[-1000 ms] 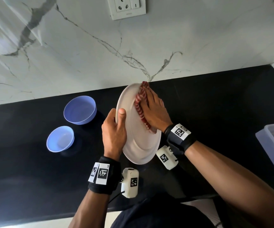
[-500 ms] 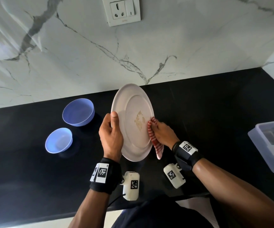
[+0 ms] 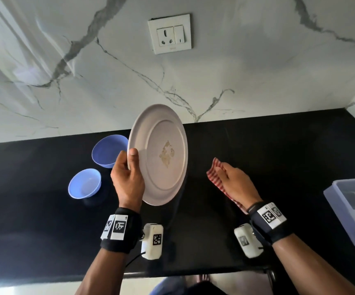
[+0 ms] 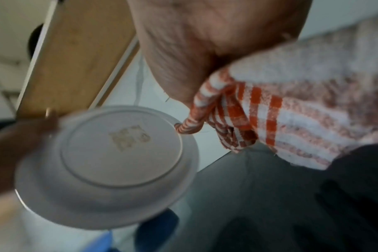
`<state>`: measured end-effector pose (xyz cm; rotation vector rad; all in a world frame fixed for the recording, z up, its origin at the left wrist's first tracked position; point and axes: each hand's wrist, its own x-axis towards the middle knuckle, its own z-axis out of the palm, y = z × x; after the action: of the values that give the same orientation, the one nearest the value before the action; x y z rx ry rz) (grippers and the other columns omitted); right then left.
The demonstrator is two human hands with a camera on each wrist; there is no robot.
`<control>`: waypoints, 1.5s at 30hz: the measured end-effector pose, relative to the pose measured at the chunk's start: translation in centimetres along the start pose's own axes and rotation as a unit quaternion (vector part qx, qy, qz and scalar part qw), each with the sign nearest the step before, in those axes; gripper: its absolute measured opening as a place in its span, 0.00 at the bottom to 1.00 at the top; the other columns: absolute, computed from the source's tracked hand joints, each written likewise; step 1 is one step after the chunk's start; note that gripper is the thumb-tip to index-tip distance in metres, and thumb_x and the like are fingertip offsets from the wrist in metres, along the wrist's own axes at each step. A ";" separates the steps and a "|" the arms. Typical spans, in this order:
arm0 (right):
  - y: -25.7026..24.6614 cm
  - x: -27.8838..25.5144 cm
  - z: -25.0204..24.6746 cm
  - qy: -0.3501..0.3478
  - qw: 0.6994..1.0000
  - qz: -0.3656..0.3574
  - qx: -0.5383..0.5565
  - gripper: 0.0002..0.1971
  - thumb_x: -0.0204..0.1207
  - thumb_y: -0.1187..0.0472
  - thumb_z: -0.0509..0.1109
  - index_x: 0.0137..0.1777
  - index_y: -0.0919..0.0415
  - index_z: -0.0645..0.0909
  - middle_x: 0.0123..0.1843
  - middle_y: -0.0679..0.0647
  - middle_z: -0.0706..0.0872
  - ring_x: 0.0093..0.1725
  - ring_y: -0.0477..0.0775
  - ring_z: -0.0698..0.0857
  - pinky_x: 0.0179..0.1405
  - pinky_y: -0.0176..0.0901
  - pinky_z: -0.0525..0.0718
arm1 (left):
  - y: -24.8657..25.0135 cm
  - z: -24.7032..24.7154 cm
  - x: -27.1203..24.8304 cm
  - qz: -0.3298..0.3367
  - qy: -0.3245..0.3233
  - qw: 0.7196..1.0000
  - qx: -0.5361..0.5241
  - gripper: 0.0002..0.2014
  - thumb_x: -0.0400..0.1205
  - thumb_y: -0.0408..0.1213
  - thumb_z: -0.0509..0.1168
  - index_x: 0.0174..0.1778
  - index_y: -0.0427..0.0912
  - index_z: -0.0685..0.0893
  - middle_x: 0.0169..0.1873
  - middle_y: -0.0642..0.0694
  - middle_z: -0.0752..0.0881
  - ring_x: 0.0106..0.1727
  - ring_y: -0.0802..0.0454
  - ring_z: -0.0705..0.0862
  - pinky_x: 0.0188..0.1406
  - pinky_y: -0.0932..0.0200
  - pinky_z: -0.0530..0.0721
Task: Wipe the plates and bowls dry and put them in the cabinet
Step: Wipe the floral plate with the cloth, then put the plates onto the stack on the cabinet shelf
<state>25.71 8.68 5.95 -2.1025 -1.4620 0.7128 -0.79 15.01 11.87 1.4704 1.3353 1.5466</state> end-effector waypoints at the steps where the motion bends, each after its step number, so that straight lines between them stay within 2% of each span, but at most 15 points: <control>1: 0.2 0.3 -0.2 0.015 0.995 -0.029 -0.096 0.18 0.92 0.48 0.52 0.71 0.49 0.79 0.59 0.50 0.89 0.59 0.55 0.86 0.59 0.52 0.82 | 0.1 -0.2 0.0 0.005 -0.005 1.000 0.009 0.31 0.85 0.62 0.58 0.34 0.35 0.65 0.29 0.47 0.66 0.32 0.55 0.62 0.32 0.55 0.64; 4: 0.8 0.8 0.6 0.004 0.958 -0.086 -0.274 0.19 0.91 0.49 0.51 0.76 0.49 0.75 0.64 0.51 0.86 0.65 0.59 0.82 0.67 0.53 0.73 | 0.5 -0.7 0.1 0.015 -0.022 0.999 0.035 0.31 0.84 0.63 0.59 0.34 0.36 0.66 0.28 0.47 0.66 0.31 0.54 0.62 0.32 0.52 0.64; 8: 1.1 0.6 2.5 -0.063 0.949 -0.090 -0.295 0.23 0.89 0.45 0.54 0.81 0.45 0.70 0.75 0.49 0.79 0.73 0.57 0.77 0.76 0.57 0.68 | 1.5 -1.7 0.1 0.046 -0.030 0.997 0.063 0.25 0.84 0.63 0.59 0.31 0.49 0.62 0.25 0.54 0.63 0.28 0.56 0.60 0.27 0.60 0.60; 12: -1.6 0.4 1.9 -0.009 0.994 -0.081 -0.067 0.31 0.86 0.44 0.63 0.87 0.45 0.60 0.85 0.46 0.63 0.77 0.51 0.75 0.76 0.62 0.75 | 2.1 -3.5 0.3 0.087 -0.031 0.994 0.063 0.29 0.84 0.72 0.58 0.32 0.52 0.60 0.26 0.55 0.61 0.29 0.55 0.59 0.27 0.62 0.58; 15: -5.8 0.2 -1.1 0.009 0.982 -0.042 0.185 0.39 0.84 0.48 0.70 0.89 0.41 0.52 0.85 0.39 0.57 0.66 0.42 0.83 0.62 0.50 0.86 | 2.6 -5.3 0.5 0.135 -0.058 0.987 0.067 0.27 0.85 0.73 0.55 0.32 0.56 0.59 0.24 0.55 0.65 0.27 0.57 0.62 0.25 0.66 0.60; 17: -8.4 0.2 -3.1 -0.001 0.962 -0.049 0.268 0.42 0.82 0.52 0.74 0.89 0.40 0.52 0.84 0.41 0.60 0.58 0.41 0.88 0.56 0.45 0.86 | 3.1 -6.9 0.8 0.199 -0.078 0.973 0.086 0.25 0.88 0.69 0.54 0.33 0.57 0.60 0.27 0.57 0.70 0.27 0.58 0.63 0.25 0.70 0.61; 20: -11.1 -0.4 -5.4 -0.030 0.952 -0.092 0.289 0.37 0.75 0.55 0.79 0.83 0.46 0.69 0.76 0.48 0.80 0.54 0.48 0.92 0.62 0.50 0.86 | 4.0 -9.3 1.6 0.276 -0.096 0.951 0.096 0.22 0.90 0.66 0.53 0.43 0.52 0.75 0.35 0.52 0.75 0.29 0.58 0.67 0.26 0.70 0.65; 24: -13.9 -1.8 -6.3 -0.003 0.946 -0.123 0.299 0.24 0.71 0.63 0.81 0.67 0.51 0.81 0.62 0.47 0.90 0.56 0.53 0.92 0.66 0.55 0.84 | 5.4 -12.3 3.4 0.311 -0.104 0.942 0.069 0.22 0.91 0.64 0.53 0.49 0.51 0.82 0.39 0.62 0.81 0.37 0.76 0.78 0.37 0.78 0.70; 30: -18.2 -5.0 -6.1 0.093 0.910 -0.211 0.345 0.14 0.70 0.74 0.79 0.52 0.62 0.83 0.52 0.50 0.93 0.57 0.50 0.91 0.55 0.32 0.86 | 7.3 -17.0 7.0 0.362 -0.071 0.928 0.046 0.26 0.92 0.59 0.53 0.54 0.46 0.91 0.57 0.66 0.88 0.61 0.50 0.87 0.59 0.53 0.84; 33: -20.5 -6.5 -7.0 0.123 0.883 -0.285 0.352 0.12 0.68 0.70 0.80 0.49 0.58 0.84 0.55 0.50 0.91 0.62 0.52 0.89 0.60 0.35 0.86 | 9.0 -19.3 8.7 0.390 -0.029 0.919 0.052 0.26 0.92 0.61 0.52 0.53 0.47 0.90 0.62 0.72 0.86 0.68 0.53 0.82 0.64 0.53 0.81; 36: -23.2 -8.3 -8.1 0.159 0.857 -0.352 0.340 0.13 0.67 0.50 0.83 0.49 0.51 0.87 0.56 0.52 0.90 0.63 0.52 0.89 0.61 0.41 0.88 | 11.3 -20.9 9.6 0.389 0.021 0.921 0.018 0.21 0.88 0.67 0.57 0.44 0.55 0.82 0.58 0.59 0.91 0.66 0.45 0.81 0.56 0.43 0.82; 39: -25.2 -9.5 -9.2 0.199 0.822 -0.420 0.328 0.14 0.70 0.69 0.77 0.50 0.50 0.89 0.56 0.55 0.89 0.63 0.58 0.88 0.61 0.49 0.89 | 13.7 -22.2 10.1 0.370 0.066 0.926 -0.044 0.29 0.81 0.73 0.62 0.40 0.46 0.84 0.55 0.56 0.91 0.61 0.35 0.81 0.51 0.49 0.83; 42: -27.5 -10.8 -10.5 0.239 0.779 -0.481 0.324 0.15 0.69 0.69 0.77 0.52 0.51 0.89 0.58 0.57 0.88 0.65 0.63 0.86 0.58 0.56 0.90 | 15.6 -23.6 10.8 0.371 0.064 0.917 -0.134 0.23 0.78 0.69 0.72 0.44 0.50 0.87 0.57 0.50 0.89 0.62 0.27 0.83 0.57 0.29 0.84; 43: -28.3 -11.2 -11.0 0.249 0.764 -0.496 0.330 0.16 0.67 0.69 0.76 0.53 0.51 0.89 0.58 0.58 0.88 0.66 0.64 0.85 0.56 0.56 0.90 | 16.3 -24.1 11.2 0.373 0.057 0.914 -0.149 0.22 0.78 0.66 0.73 0.45 0.49 0.87 0.58 0.48 0.89 0.63 0.30 0.84 0.60 0.26 0.84; 45: -29.9 -11.9 -12.0 0.268 0.735 -0.523 0.340 0.13 0.70 0.63 0.79 0.54 0.49 0.89 0.59 0.60 0.87 0.67 0.66 0.84 0.57 0.53 0.90 | 17.8 -24.7 11.7 0.386 0.045 0.905 -0.172 0.26 0.78 0.65 0.73 0.47 0.41 0.86 0.58 0.47 0.87 0.65 0.42 0.85 0.65 0.39 0.86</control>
<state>9.24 5.84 35.97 -0.6052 -1.4198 0.0922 -23.19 14.27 35.60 1.8029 0.4540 2.2139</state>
